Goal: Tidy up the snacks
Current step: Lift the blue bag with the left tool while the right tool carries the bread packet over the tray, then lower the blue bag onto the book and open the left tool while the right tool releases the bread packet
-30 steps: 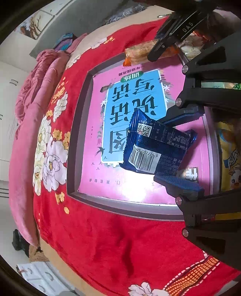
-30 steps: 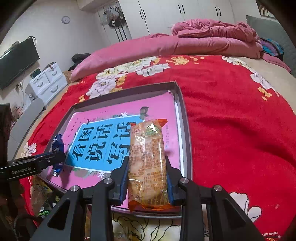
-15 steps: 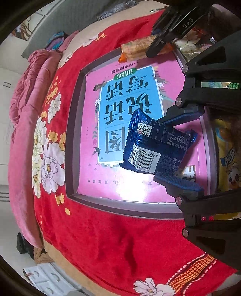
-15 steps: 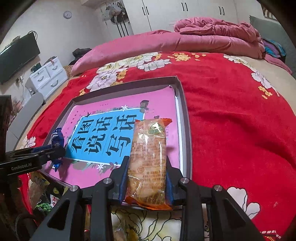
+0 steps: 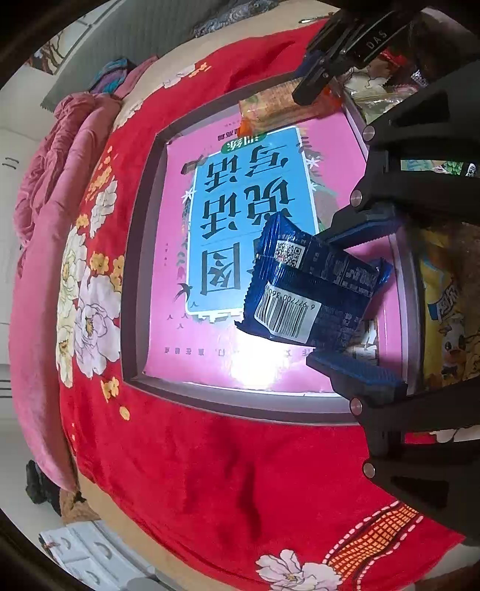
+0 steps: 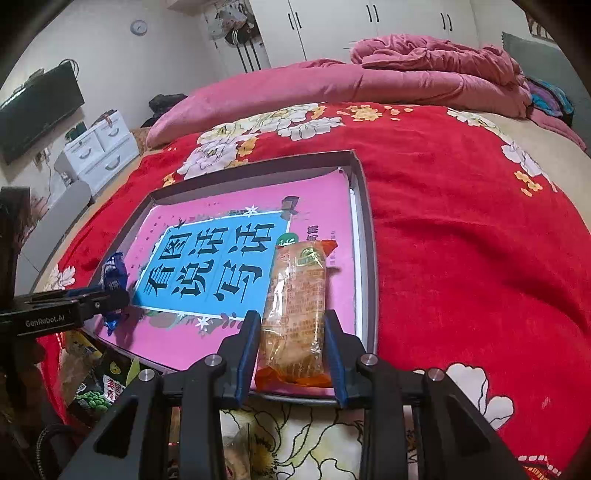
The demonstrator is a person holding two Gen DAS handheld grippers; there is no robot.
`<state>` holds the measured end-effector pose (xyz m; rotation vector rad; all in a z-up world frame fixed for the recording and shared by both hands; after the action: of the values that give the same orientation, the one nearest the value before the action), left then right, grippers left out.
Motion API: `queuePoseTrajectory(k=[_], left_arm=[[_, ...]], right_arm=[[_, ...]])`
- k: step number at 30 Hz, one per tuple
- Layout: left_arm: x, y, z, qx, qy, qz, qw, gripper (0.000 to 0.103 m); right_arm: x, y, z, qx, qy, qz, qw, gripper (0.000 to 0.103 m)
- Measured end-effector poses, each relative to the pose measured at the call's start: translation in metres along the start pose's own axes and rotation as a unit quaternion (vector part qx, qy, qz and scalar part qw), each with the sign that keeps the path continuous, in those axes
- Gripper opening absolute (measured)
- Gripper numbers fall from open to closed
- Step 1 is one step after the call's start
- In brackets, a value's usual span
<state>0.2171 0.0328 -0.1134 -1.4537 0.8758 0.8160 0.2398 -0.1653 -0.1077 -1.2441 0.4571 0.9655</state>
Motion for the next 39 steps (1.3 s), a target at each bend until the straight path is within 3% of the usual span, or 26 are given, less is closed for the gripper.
queuePoseTrajectory(k=[11,18,39], left_arm=[[-0.001,0.004,-0.005,-0.004,0.018,0.002,0.9998,0.066],[-0.003,0.006,-0.006,-0.006,0.025,-0.002,0.9997,0.066],[-0.038,0.002,0.001,-0.035,0.049,-0.049,0.9970,0.067]], right_arm=[[-0.009,-0.004,-0.005,0.027,-0.020,-0.007,0.999,0.036],[-0.014,-0.007,-0.005,0.036,-0.029,-0.015,0.999,0.046],[-0.032,-0.015,-0.005,0.035,-0.031,-0.048,0.998,0.055]])
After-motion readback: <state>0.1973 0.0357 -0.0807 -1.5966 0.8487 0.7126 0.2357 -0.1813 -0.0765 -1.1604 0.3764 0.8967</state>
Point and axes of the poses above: each gripper's, at about its wrist camera, not at the fingertips, and x roughly the way its jaws point, z to its left, y to its underside, the point moved 10 cm from there along x, roughly the way its jaws point, and after that the axes turned 9 degrees about x, right-handed, at the moved point
